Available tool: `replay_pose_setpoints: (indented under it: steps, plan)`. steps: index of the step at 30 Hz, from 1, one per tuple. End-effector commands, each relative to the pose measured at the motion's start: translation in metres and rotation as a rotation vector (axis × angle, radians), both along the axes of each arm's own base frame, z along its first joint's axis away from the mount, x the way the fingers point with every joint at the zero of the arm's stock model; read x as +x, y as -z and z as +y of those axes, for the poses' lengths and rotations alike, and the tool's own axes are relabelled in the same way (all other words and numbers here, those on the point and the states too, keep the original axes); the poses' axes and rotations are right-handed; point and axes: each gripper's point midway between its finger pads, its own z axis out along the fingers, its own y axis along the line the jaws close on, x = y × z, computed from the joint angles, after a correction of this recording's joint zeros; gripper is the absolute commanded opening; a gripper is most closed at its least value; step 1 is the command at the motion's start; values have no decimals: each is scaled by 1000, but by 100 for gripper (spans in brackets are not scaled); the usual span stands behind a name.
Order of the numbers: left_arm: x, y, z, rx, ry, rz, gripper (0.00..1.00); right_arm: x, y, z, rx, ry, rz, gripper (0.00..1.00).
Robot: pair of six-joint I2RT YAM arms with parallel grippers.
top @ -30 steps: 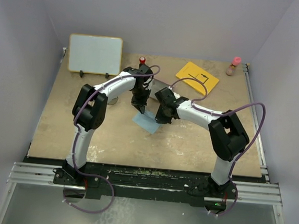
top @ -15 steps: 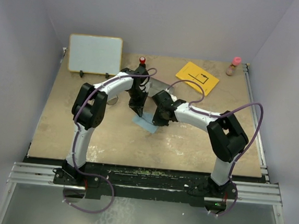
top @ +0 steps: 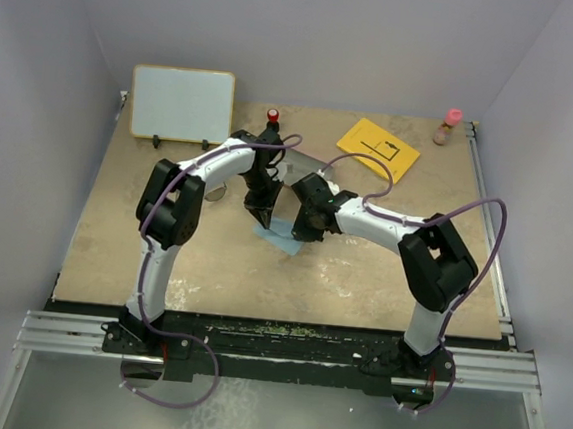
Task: Organize the sunglasses
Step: Fold the glasses cleaning cloth at the center of the board.
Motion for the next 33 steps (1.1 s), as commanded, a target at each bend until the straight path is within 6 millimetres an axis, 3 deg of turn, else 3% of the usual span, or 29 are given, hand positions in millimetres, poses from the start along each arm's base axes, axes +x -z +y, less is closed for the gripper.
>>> replay_pose_setpoints:
  steps: [1, 6, 20, 33]
  plan:
    - [9, -32, 1, -42, 10, -70, 4, 5, -25, 1, 45, 16, -56, 0]
    - [6, -34, 5, -42, 21, -68, 4, -4, -20, -2, 53, 11, -40, 0]
    - [-7, -24, 11, -38, 22, -34, 4, -20, -12, 14, 60, -43, -4, 0]
    - [-11, -13, 10, -39, 18, -6, 4, -29, 4, 8, 20, -44, 45, 0]
